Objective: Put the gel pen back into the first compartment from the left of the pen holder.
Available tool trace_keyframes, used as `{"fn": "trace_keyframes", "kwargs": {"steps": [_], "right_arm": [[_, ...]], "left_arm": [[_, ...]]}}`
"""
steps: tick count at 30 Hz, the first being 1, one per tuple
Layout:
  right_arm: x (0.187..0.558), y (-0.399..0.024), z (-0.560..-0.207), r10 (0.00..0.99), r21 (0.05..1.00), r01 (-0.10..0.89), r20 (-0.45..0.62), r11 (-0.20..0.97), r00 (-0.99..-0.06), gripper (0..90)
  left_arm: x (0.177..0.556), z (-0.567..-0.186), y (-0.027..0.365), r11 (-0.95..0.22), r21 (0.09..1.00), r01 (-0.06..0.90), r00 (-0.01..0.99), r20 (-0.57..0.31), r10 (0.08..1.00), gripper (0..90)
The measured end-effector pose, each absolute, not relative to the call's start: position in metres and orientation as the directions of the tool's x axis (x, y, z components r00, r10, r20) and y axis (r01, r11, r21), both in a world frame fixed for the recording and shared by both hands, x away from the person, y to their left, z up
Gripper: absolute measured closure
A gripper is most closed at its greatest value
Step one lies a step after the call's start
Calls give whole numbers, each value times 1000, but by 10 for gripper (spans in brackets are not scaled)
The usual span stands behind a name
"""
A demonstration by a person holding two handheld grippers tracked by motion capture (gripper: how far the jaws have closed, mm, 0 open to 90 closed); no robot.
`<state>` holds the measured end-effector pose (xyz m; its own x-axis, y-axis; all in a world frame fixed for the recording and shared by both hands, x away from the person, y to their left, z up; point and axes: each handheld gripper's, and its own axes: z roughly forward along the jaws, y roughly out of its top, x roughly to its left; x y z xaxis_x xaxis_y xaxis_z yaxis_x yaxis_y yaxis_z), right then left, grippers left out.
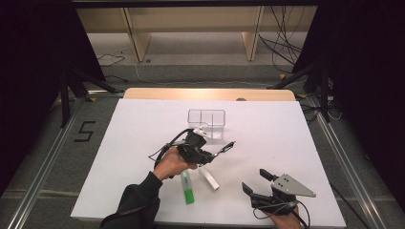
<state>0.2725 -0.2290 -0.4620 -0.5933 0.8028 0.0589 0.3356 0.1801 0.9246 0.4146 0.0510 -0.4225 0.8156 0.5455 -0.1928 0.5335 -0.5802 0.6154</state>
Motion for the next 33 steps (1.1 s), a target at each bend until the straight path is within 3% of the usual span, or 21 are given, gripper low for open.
{"fn": "trace_keyframes", "kwargs": {"steps": [4, 9, 22, 33], "right_arm": [[272, -224, -458, 799, 930, 313, 35, 194, -601, 226], [265, -207, -452, 753, 922, 254, -59, 293, -655, 224], [262, -165, -451, 661, 856, 118, -294, 504, -690, 256], [254, -129, -461, 491, 690, -71, -579, 720, -651, 317]], "left_arm": [[411, -423, 64, -594, 604, 531, 823, -201, 532, 791], [400, -422, 73, -637, 574, 515, 842, -201, 500, 790], [372, -416, 63, -719, 540, 437, 895, -188, 404, 790], [357, -412, 57, -775, 505, 380, 924, -164, 347, 790]]}}
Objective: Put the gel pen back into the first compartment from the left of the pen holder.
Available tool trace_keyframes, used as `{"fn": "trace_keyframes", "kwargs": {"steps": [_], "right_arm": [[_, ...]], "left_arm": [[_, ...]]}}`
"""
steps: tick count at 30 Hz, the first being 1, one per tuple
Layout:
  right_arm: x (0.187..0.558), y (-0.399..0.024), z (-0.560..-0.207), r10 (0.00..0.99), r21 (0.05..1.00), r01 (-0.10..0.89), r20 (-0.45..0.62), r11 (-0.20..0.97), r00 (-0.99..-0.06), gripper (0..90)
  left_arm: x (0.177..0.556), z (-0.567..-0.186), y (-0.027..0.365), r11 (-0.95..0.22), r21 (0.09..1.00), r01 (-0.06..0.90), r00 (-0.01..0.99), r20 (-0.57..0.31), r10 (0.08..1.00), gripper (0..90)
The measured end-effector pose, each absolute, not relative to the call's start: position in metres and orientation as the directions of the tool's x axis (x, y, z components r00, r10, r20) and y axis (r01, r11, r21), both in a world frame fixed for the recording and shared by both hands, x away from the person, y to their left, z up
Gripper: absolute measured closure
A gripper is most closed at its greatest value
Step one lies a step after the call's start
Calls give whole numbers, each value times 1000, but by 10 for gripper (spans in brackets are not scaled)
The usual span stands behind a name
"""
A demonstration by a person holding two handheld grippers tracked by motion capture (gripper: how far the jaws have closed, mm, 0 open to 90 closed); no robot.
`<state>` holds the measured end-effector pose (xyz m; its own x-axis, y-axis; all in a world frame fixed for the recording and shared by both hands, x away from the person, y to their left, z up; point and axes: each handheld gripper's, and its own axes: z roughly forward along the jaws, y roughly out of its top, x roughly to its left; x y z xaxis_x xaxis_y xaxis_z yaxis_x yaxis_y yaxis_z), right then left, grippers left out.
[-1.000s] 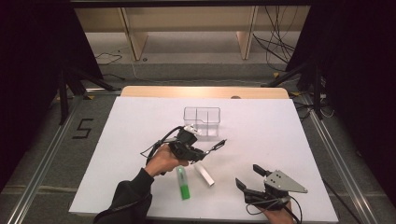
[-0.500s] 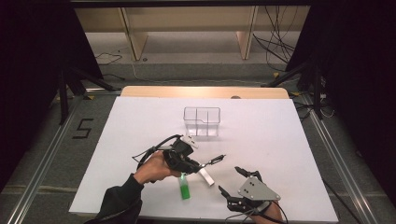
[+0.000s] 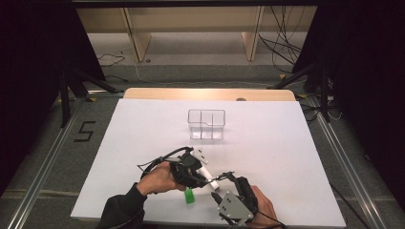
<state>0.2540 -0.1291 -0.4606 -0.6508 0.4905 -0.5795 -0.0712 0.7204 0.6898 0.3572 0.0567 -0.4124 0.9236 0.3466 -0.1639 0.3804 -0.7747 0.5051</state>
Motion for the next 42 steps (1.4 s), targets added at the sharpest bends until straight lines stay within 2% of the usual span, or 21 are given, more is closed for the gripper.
{"fn": "trace_keyframes", "kwargs": {"steps": [4, 8, 17, 31, 42], "right_arm": [[251, -120, -467, 411, 603, -128, -668, 787, -620, 359], [249, -114, -472, 371, 560, -162, -712, 813, -596, 400], [244, -104, -481, 239, 395, -240, -836, 887, -493, 558], [242, -96, -489, 134, 274, -282, -892, 919, -432, 747], [242, -94, -493, 68, 205, -307, -912, 929, -405, 794]], "left_arm": [[354, -411, 55, -781, 499, 375, 926, -170, 337, 790], [351, -411, 53, -794, 488, 363, 932, -168, 322, 789], [345, -408, 49, -809, 477, 344, 939, -169, 300, 790], [344, -409, 48, -816, 464, 345, 938, -179, 295, 790], [345, -411, 48, -815, 458, 355, 935, -187, 302, 788]]}}
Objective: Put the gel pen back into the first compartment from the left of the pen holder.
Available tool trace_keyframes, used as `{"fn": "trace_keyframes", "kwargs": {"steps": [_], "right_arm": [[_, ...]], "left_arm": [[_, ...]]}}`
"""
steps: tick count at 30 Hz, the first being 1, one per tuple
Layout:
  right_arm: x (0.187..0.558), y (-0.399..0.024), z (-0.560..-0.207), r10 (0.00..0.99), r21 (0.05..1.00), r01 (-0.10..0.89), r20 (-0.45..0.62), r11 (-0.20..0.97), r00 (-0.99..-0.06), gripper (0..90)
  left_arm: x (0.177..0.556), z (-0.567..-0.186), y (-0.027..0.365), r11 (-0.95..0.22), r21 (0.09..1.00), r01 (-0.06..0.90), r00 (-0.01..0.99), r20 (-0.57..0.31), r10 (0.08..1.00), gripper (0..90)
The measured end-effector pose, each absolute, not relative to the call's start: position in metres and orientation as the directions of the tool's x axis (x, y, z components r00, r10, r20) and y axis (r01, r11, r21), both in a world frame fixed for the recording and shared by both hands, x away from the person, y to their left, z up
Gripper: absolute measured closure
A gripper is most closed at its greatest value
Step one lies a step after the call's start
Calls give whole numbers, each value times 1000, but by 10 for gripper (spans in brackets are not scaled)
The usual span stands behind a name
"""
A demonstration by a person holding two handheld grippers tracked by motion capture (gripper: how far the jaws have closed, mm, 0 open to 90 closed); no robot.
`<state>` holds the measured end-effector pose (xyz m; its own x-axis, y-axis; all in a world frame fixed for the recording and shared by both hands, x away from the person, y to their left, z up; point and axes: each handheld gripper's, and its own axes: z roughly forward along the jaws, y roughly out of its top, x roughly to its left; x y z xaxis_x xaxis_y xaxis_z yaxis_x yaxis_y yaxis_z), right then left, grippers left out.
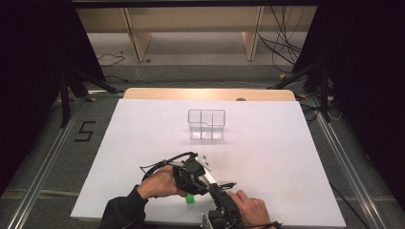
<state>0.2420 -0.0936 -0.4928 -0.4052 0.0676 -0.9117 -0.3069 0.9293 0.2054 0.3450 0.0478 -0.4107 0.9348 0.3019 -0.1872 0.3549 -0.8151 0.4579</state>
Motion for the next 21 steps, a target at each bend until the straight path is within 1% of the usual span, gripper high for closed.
{"fn": "trace_keyframes", "kwargs": {"steps": [4, 7, 9, 12, 14, 18, 21], "right_arm": [[242, -94, -493, 58, 196, -313, -915, 930, -400, 797], [242, -95, -492, 58, 194, -312, -916, 930, -398, 797], [242, -96, -492, 69, 204, -306, -914, 930, -399, 797], [243, -98, -491, 64, 198, -304, -915, 932, -399, 797], [244, -99, -491, 68, 201, -305, -916, 931, -395, 797], [245, -103, -489, 94, 225, -285, -908, 932, -408, 797], [246, -105, -489, 106, 234, -279, -908, 931, -406, 797]], "left_arm": [[346, -411, 49, -808, 463, 364, 931, -203, 303, 771], [345, -408, 50, -819, 456, 348, 937, -198, 289, 623], [345, -406, 52, -815, 461, 351, 936, -188, 297, 554], [347, -400, 58, -808, 474, 351, 936, -177, 303, 489], [348, -397, 63, -803, 482, 351, 936, -163, 311, 428], [349, -390, 75, -785, 505, 359, 933, -159, 324, 351], [351, -386, 90, -749, 542, 381, 922, -158, 355, 302]]}}
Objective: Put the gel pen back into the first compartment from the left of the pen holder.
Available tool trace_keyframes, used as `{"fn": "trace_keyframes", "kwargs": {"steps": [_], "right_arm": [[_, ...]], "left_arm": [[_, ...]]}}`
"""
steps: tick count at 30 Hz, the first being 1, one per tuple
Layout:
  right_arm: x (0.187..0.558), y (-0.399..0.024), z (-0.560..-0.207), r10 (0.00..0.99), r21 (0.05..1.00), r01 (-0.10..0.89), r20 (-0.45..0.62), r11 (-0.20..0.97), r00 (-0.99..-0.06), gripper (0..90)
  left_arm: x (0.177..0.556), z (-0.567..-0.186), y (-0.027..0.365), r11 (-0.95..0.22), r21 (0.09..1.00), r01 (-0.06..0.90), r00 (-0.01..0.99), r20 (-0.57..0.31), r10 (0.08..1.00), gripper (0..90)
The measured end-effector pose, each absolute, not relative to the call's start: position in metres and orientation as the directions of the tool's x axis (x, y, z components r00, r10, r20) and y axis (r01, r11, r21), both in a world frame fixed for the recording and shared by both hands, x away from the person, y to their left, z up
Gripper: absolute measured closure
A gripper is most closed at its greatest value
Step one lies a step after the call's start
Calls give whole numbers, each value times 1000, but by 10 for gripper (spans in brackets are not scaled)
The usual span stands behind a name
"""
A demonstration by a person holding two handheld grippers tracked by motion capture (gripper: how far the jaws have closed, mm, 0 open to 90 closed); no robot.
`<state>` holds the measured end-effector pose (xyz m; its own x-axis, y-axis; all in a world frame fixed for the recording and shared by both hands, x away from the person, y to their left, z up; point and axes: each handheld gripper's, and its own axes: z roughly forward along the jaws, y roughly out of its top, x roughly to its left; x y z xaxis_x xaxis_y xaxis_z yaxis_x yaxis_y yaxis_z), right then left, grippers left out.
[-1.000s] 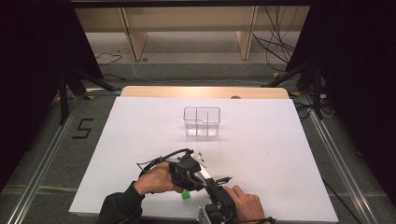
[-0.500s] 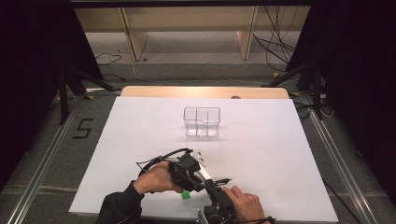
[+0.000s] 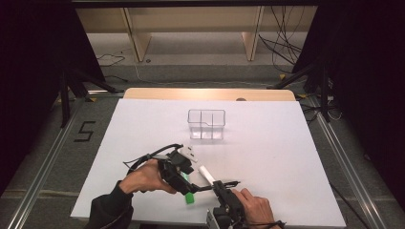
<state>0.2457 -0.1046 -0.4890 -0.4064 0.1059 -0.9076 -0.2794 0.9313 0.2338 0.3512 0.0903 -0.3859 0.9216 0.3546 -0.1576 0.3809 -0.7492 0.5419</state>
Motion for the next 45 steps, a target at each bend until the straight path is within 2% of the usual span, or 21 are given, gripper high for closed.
{"fn": "trace_keyframes", "kwargs": {"steps": [9, 17, 24, 25, 29, 35, 40, 43, 45], "right_arm": [[254, -112, -482, 185, 310, -246, -886, 919, -424, 797], [261, -119, -472, 247, 366, -226, -871, 903, -424, 797], [270, -124, -459, 351, 485, -192, -806, 853, -476, 797], [272, -124, -457, 397, 529, -164, -776, 832, -491, 797], [281, -130, -447, 465, 617, -132, -700, 776, -542, 796], [296, -138, -437, 602, 785, -35, -503, 619, -620, 796], [313, -145, -435, 681, 862, 100, -315, 497, -661, 796], [323, -150, -433, 705, 899, 158, -201, 409, -681, 795], [330, -151, -431, 717, 903, 193, -160, 384, -679, 794]], "left_arm": [[357, -401, 122, -636, 629, 447, 878, -169, 449, 242], [360, -414, 138, -544, 704, 457, 847, -157, 509, 212], [358, -430, 155, -406, 795, 451, 801, -160, 577, 205], [357, -431, 157, -392, 804, 448, 797, -161, 582, 204], [352, -438, 163, -339, 833, 437, 786, -171, 594, 204], [346, -449, 170, -251, 870, 424, 750, -182, 636, 187], [348, -451, 178, -206, 877, 435, 720, -201, 664, 180], [349, -456, 180, -241, 867, 437, 717, -175, 674, 178], [349, -460, 181, -249, 860, 446, 708, -168, 686, 178]]}}
